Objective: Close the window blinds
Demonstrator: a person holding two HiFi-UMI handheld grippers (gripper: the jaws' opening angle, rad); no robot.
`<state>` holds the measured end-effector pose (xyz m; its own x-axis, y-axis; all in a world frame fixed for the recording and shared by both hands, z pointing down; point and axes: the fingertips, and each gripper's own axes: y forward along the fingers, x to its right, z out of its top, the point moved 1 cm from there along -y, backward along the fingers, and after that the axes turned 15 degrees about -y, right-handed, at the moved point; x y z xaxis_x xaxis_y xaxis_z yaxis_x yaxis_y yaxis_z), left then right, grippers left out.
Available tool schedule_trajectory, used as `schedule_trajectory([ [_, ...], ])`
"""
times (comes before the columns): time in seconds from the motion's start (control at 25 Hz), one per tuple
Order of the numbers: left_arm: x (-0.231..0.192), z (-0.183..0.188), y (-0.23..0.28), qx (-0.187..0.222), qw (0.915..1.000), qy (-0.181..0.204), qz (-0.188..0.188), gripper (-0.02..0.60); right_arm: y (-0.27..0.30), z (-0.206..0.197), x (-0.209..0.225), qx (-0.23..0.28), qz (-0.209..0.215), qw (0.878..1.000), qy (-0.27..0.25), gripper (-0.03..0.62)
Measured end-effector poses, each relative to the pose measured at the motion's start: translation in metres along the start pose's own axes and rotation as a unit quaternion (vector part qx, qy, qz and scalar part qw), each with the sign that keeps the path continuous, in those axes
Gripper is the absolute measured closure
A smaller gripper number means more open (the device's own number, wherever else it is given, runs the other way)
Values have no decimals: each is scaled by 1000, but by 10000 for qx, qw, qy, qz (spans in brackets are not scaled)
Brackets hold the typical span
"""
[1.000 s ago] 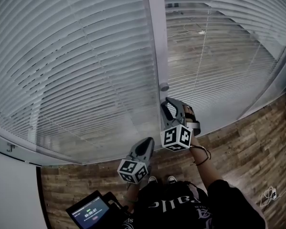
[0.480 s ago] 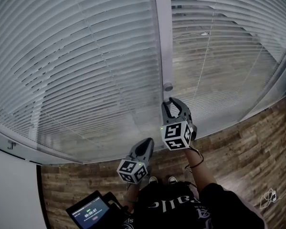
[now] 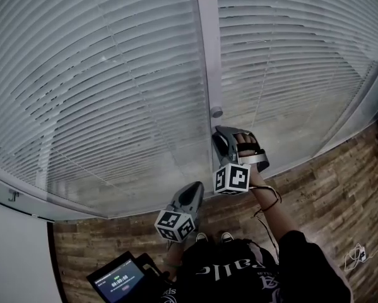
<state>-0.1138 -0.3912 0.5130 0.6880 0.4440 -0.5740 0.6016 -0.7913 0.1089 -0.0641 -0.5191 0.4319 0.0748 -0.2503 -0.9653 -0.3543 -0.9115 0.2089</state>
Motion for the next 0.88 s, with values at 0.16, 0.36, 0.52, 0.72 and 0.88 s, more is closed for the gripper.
schedule_trajectory([
  [0.16,4,0,-4,-25,10000,-6,-14,577,-5,-1,5,148,105,9744,2241,456],
  [0.36,3,3,-9,27,10000,-51,27,577,-9,-12,13,503,342,7958,6024,451],
  [0.52,-1,1,-15,16,9999,-120,60,577,-3,-14,15,493,331,7592,6481,453],
  [0.72,4,-3,-15,-3,9999,-121,46,577,-5,-9,14,133,267,8657,4997,457],
  [0.88,8,-6,-17,-33,9999,-89,51,577,-8,3,13,-81,185,9651,2609,459],
])
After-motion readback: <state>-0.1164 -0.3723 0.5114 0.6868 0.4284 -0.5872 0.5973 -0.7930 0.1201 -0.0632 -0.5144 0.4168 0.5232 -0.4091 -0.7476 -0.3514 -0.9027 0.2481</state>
